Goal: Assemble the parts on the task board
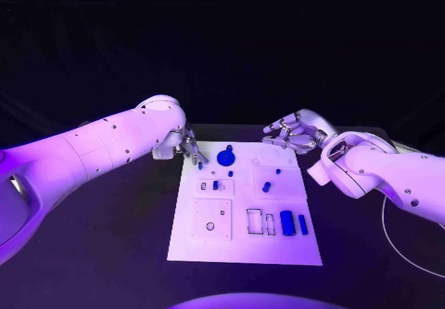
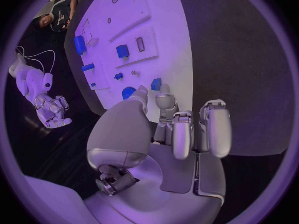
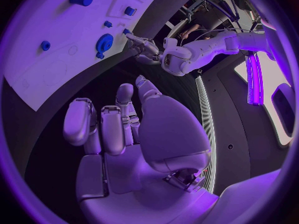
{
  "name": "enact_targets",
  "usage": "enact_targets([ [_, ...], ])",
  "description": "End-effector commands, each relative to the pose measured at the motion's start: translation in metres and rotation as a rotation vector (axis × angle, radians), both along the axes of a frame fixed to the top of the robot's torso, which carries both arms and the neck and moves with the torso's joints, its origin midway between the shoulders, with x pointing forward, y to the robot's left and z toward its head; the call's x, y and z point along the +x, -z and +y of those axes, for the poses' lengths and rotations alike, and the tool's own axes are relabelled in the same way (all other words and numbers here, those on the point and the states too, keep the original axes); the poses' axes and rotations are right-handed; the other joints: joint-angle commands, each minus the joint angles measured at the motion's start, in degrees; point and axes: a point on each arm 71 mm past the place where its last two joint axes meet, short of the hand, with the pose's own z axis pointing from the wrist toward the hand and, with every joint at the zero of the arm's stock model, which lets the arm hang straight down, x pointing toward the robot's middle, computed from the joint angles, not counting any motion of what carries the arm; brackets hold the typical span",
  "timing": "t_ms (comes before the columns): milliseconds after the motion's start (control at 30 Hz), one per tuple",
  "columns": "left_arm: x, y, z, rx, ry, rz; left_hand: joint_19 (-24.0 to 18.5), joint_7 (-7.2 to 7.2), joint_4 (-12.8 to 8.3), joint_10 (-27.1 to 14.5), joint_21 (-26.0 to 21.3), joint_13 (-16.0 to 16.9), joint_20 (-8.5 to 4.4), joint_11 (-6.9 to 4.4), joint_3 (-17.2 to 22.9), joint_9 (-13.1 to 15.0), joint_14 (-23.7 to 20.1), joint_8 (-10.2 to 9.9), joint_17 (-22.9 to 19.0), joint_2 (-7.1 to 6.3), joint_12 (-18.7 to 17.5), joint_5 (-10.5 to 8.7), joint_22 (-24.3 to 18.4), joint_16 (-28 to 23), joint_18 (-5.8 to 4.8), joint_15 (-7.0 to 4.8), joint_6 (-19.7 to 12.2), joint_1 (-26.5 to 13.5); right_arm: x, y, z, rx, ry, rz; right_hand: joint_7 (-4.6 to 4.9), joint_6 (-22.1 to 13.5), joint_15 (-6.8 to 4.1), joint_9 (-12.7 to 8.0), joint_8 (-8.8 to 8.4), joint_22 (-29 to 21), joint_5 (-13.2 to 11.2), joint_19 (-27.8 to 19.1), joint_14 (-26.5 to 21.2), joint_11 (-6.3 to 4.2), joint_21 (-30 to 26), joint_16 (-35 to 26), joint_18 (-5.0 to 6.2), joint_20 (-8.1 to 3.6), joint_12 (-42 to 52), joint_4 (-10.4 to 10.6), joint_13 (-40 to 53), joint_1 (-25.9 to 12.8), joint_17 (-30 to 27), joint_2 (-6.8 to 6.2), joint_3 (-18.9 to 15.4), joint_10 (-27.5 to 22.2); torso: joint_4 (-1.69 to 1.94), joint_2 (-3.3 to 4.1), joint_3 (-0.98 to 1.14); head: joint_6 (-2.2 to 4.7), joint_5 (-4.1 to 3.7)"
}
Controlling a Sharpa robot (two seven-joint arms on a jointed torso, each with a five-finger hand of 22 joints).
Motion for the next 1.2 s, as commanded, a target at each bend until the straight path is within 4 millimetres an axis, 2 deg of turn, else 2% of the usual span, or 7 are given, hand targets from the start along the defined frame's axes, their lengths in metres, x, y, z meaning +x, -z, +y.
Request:
enact_targets([
  [33, -0.0009, 0.0012, -0.0039, -0.028, 0.019, 0.017, 2.54, 0.17, -0.09, -0.08, -0.12, -0.07, 0.25, -0.13, -0.38, 0.04, 6.13, 0.39, 15.06, -0.05, -0.26, 0.07, 7.13, 0.17, 0.07, -0.01, 0.39, 0.5, -0.0005, 0.0008, 0.0017, -0.006, -0.014, 0.006, 0.02, 0.02, 0.09, 0.03, 0.1, -0.06, 0.2, -0.24, 2.36, -0.07, -0.39, -0.32, 0.68, 0.05, -0.3, 0.31, -0.06, -0.15, -0.08, 0.25, -0.04, -0.52, -0.02, 0.01, 0.0, -0.05, 0.02],
  [300, -0.001, 0.004, -0.005, -0.032, 0.019, 0.022, 2.56, 0.16, -0.27, -0.06, -0.08, -0.01, 0.24, -0.14, -0.47, 0.04, 6.13, 0.41, 15.06, 0.26, -0.17, 0.09, 7.19, 0.17, 0.05, -0.02, 0.44, 1.01, -0.0005, 0.0008, 0.0025, -0.005, -0.017, 0.006, 0.03, 0.03, 0.09, 0.03, 0.1, -0.05, 0.31, -0.21, 2.38, -0.07, -0.4, -0.3, 0.67, 0.04, -0.15, 0.35, 0.01, -0.09, -0.04, 0.3, -0.03, -0.46, -0.04, 0.08, -0.07, -0.07, -0.02],
  [767, 0.0004, 0.007, -0.0036, -0.022, 0.004, 0.024, 2.55, 0.03, -1.61, -0.07, -0.13, -0.22, 0.17, -0.26, -0.08, 0.03, 6.13, 0.45, 15.06, 2.09, -0.14, 0.18, 7.27, 0.17, 0.05, -0.11, 0.58, 3.79, -0.0005, 0.0009, 0.0028, -0.006, -0.018, 0.007, 0.03, 0.03, 0.09, 0.03, 0.1, -0.05, 0.31, -0.21, 2.38, -0.07, -0.4, -0.3, 0.67, 0.04, -0.15, 0.35, 0.01, -0.09, -0.04, 0.3, -0.03, -0.46, 0.0, 0.02, 0.0, -0.28, -0.16],
  [867, 0.0009, 0.0074, -0.0033, -0.022, -0.002, 0.017, 2.56, -0.04, -2.11, -0.09, -0.14, -0.3, 0.13, -0.33, 0.3, 0.02, 6.13, 0.45, 15.06, 2.66, -0.17, 0.24, 7.29, 0.17, 0.05, -0.15, 0.56, 4.69, -0.0004, 0.0009, 0.0028, -0.006, -0.018, 0.007, 0.03, 0.03, 0.09, 0.03, 0.1, -0.05, 0.31, -0.21, 2.38, -0.07, -0.4, -0.3, 0.67, 0.04, -0.15, 0.35, 0.01, -0.09, -0.04, 0.3, -0.03, -0.46, -0.04, 0.06, -0.06, -0.32, -0.23],
  [1000, 0.0013, 0.0074, -0.0033, -0.026, -0.005, 0.01, 2.53, -0.23, -3.44, -0.19, -0.25, -0.48, 0.02, -0.5, 1.91, -0.02, 6.13, 0.36, 15.06, 4.09, -0.28, 0.41, 7.25, 0.17, 0.08, -0.3, 0.34, 7.0, -0.0004, 0.001, 0.0027, -0.006, -0.019, 0.007, 0.03, 0.03, 0.09, 0.03, 0.1, -0.05, 0.31, -0.21, 2.38, -0.07, -0.4, -0.3, 0.67, 0.04, -0.15, 0.35, 0.01, -0.09, -0.04, 0.3, -0.03, -0.46, -0.05, 0.04, -0.04, -0.36, -0.19],
  [1100, 0.0013, 0.0074, -0.0039, -0.031, -0.002, 0.008, 2.52, -0.5, -6.12, -0.44, -0.33, -0.74, -0.18, -0.77, 4.96, -0.09, 6.13, 0.14, 15.06, 5.18, -0.57, 0.68, 7.25, 0.17, 0.1, -0.53, -0.21, 10.82, -0.0004, 0.001, 0.0027, -0.006, -0.019, 0.007, 0.03, 0.03, 0.09, 0.03, 0.1, -0.05, 0.31, -0.21, 2.38, -0.07, -0.4, -0.3, 0.67, 0.04, -0.15, 0.35, 0.01, -0.09, -0.04, 0.3, -0.03, -0.46, -0.01, 0.04, -0.06, -0.41, -0.25],
  [1200, 0.0013, 0.0074, -0.0042, -0.035, 0.0, 0.007, 2.48, -0.38, -8.92, -0.86, -0.44, -1.26, -0.32, -0.75, 8.66, -0.16, 6.13, -0.11, 15.06, 5.27, -1.21, 0.86, 7.21, 0.17, 0.11, -0.56, -0.91, 14.1, -0.0004, 0.001, 0.0029, -0.006, -0.02, 0.008, 0.03, 0.03, 0.09, 0.03, 0.1, -0.05, 0.31, -0.21, 2.38, -0.07, -0.4, -0.3, 0.67, 0.04, -0.15, 0.35, 0.01, -0.09, -0.04, 0.3, -0.03, -0.46, 0.04, 0.03, -0.03, -0.49, -0.2],
])
